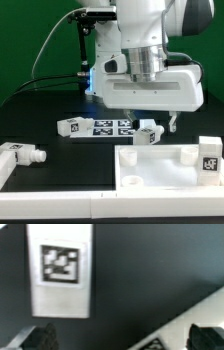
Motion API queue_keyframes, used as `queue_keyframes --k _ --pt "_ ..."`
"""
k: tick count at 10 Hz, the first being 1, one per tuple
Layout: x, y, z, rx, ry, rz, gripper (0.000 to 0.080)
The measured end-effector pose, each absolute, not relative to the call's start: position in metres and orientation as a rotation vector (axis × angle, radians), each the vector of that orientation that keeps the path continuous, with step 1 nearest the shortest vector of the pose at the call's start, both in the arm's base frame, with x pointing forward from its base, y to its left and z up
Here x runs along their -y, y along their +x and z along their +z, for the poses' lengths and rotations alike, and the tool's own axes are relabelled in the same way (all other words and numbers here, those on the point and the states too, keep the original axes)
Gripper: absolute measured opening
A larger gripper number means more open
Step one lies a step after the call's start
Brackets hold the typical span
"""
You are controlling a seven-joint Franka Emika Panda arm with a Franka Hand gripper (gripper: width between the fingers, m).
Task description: Assemble square table
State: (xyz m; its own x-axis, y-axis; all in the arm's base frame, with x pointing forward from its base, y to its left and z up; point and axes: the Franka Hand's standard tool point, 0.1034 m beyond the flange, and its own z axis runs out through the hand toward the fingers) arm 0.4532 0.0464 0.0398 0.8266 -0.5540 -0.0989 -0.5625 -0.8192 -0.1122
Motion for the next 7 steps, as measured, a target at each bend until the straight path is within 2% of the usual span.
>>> queue_keyframes --k 3,7 --pt "-0.0347 0.4445 0.0486 -0.915 -2.697 0.644 0.0649" --pt "-0.0312 0.4385 0.0456 -0.855 -2.564 0.951 0.0649"
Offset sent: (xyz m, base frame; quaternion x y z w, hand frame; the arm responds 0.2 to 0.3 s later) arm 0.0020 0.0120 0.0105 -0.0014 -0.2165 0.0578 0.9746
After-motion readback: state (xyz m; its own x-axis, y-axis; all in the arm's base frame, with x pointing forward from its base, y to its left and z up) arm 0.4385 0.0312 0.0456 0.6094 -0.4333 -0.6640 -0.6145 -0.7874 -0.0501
